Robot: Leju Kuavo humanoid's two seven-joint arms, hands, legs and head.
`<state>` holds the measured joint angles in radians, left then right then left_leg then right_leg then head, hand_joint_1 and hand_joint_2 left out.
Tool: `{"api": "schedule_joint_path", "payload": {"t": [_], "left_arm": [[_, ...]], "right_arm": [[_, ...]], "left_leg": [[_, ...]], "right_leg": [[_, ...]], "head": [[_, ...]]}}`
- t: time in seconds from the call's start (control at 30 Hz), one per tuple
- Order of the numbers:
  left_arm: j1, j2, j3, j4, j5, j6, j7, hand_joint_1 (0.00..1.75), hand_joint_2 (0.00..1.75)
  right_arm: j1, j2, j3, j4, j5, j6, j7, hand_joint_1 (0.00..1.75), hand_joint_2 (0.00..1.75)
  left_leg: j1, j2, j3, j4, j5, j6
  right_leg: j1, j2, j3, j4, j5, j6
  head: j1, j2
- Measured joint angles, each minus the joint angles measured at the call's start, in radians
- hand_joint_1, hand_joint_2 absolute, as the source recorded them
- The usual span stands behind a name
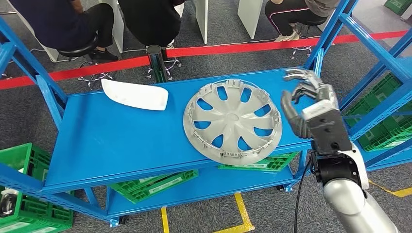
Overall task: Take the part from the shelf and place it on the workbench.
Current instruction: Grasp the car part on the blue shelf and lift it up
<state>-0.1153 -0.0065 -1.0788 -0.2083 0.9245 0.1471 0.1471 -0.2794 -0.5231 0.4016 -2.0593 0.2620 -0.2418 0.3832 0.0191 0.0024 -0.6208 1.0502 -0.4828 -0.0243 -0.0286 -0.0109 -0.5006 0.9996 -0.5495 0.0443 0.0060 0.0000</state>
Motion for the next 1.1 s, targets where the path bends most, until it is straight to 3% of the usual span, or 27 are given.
{"api": "schedule_joint_path", "payload": {"t": [0.2, 0.33, 0.57, 0.8, 1.1], "left_arm": [[0.0, -0.002, 0.0, 0.0, 0.015, -0.014, -0.024, 0.0, 0.0], [0.0, -0.01, 0.0, 0.0, 0.024, -0.021, 0.005, 0.0, 0.0], [-0.002, -0.009, 0.0, 0.0, 0.029, -0.026, 0.053, 0.0, 0.0], [-0.003, 0.001, 0.0, 0.0, 0.05, -0.023, 0.077, 0.0, 0.0], [-0.003, 0.01, 0.0, 0.0, 0.057, -0.027, 0.078, 0.0, 0.0]], "right_arm": [[-0.093, -0.082, 0.087, 0.011, -0.137, 0.321, 0.243, 0.0, 1.75], [-0.135, -0.157, 0.177, 0.029, -0.169, 0.452, 0.306, 0.0, 1.75], [-0.155, -0.232, 0.269, 0.054, -0.13, 0.536, 0.313, 0.0, 1.75], [-0.159, -0.223, 0.317, 0.065, -0.078, 0.612, 0.313, 0.0, 1.75], [-0.166, -0.21, 0.359, 0.069, -0.068, 0.605, 0.313, 0.0, 1.75]], "left_leg": [[0.0, 0.005, 0.0, 0.0, 0.0, 0.0], [-0.001, 0.005, 0.0, 0.0, 0.0, 0.001], [-0.001, 0.007, 0.0, 0.0, -0.001, 0.001], [0.0, 0.009, 0.0, 0.0, -0.001, 0.001], [-0.001, 0.011, 0.0, 0.0, -0.001, 0.001]], "right_leg": [[0.0, 0.001, 0.0, 0.0, 0.0, 0.0], [0.0, 0.001, 0.0, 0.0, 0.0, 0.0], [0.0, 0.001, -0.001, 0.0, 0.0, 0.0], [0.0, 0.002, -0.001, 0.0, 0.0, 0.0], [0.0, 0.004, -0.001, 0.0, 0.0, 0.0]], "head": [[0.001, 0.0], [0.001, 0.0], [0.001, 0.0], [0.001, 0.0], [0.002, 0.0]]}}
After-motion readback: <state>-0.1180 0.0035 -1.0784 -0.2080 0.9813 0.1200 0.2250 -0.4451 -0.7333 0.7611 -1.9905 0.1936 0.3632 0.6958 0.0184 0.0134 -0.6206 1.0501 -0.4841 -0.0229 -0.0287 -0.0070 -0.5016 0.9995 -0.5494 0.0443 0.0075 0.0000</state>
